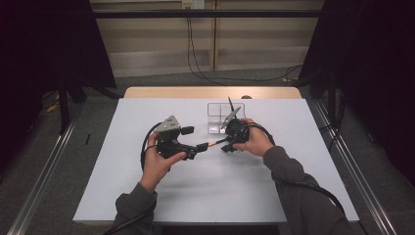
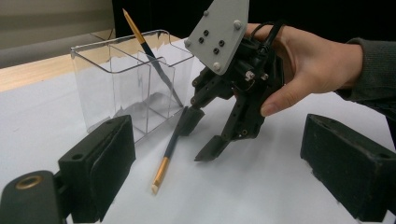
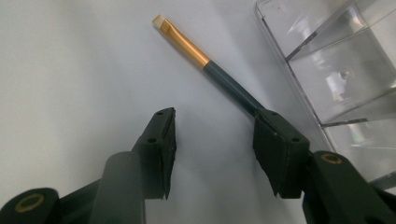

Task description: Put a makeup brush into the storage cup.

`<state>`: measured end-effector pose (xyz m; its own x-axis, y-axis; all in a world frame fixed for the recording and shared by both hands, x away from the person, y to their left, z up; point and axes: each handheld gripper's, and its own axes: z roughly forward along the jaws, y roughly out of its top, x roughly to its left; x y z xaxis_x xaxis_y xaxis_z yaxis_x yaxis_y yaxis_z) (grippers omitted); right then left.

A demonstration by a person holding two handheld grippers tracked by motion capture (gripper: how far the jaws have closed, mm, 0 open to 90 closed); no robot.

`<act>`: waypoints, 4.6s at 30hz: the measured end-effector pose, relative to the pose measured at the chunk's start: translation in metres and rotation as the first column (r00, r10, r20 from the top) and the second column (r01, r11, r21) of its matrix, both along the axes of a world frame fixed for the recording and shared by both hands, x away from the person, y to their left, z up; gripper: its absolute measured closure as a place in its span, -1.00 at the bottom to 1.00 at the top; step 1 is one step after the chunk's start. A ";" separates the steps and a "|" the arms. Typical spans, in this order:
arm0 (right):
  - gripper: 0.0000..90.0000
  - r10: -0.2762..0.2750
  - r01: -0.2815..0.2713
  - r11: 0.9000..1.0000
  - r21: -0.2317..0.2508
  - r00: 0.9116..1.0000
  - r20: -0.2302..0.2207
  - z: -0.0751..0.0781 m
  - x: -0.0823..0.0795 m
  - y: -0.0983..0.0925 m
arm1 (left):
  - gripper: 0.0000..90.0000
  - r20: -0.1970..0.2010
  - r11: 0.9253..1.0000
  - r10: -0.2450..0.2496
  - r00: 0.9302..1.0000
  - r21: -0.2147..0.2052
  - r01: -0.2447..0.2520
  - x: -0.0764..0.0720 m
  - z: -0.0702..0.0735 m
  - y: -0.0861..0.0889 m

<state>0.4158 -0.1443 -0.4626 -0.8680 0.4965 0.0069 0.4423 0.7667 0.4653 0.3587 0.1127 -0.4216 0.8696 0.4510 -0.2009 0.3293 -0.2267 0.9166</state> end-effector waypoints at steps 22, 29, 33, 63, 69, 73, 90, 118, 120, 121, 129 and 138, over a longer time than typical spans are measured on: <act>-0.16 0.047 -0.049 0.998 0.048 0.998 0.045 0.000 0.011 0.010 | -0.78 -0.001 1.000 0.009 1.000 -0.007 -0.009 0.001 0.000 0.004; -0.01 0.047 -0.047 0.997 0.054 0.999 0.011 -0.004 0.013 0.011 | -0.77 -0.001 1.000 0.012 1.000 -0.007 -0.012 0.001 0.000 0.005; 0.12 0.038 -0.038 0.998 0.050 0.999 0.007 -0.003 0.011 0.010 | -0.77 0.000 1.000 0.010 1.000 -0.007 -0.010 0.001 0.000 0.005; 0.80 -0.023 0.020 0.998 -0.059 0.998 -0.064 0.006 0.005 0.016 | -0.77 0.005 1.000 0.014 1.000 -0.009 -0.013 0.000 0.002 0.006; 0.80 -0.013 0.007 0.996 -0.090 0.998 -0.068 0.007 0.007 0.019 | -0.77 0.005 1.000 0.012 1.000 -0.007 -0.012 0.000 0.002 0.005; 0.80 -0.014 0.006 0.994 -0.108 0.997 -0.073 0.008 0.008 0.021 | -0.77 0.002 1.000 0.011 1.000 -0.006 -0.011 0.000 0.001 0.005; 0.84 -0.096 0.083 0.992 -0.099 0.986 -0.133 0.007 0.012 0.021 | -0.77 0.005 1.000 0.008 1.000 -0.005 -0.008 0.001 0.000 0.006; 0.87 -0.187 0.167 0.978 -0.128 0.969 -0.161 0.007 0.013 0.025 | -0.77 0.011 1.000 0.029 1.000 -0.005 -0.029 -0.001 0.003 0.012; 0.88 -0.195 0.178 0.977 -0.121 0.969 -0.152 0.007 0.011 0.026 | -0.77 0.011 1.000 0.028 1.000 -0.006 -0.028 -0.001 0.003 0.011; 0.88 -0.194 0.177 0.976 -0.123 0.971 -0.143 0.007 0.010 0.026 | -0.77 0.010 1.000 0.026 1.000 -0.011 -0.026 -0.001 0.003 0.010; 0.88 -0.191 0.179 0.979 -0.092 0.973 -0.131 0.007 0.008 0.022 | -0.77 0.009 1.000 0.023 1.000 -0.002 -0.023 -0.001 0.002 0.009; 0.88 -0.195 0.195 0.981 -0.015 0.976 -0.092 0.011 0.003 0.013 | -0.77 0.015 1.000 0.018 1.000 -0.007 -0.018 -0.001 0.003 0.011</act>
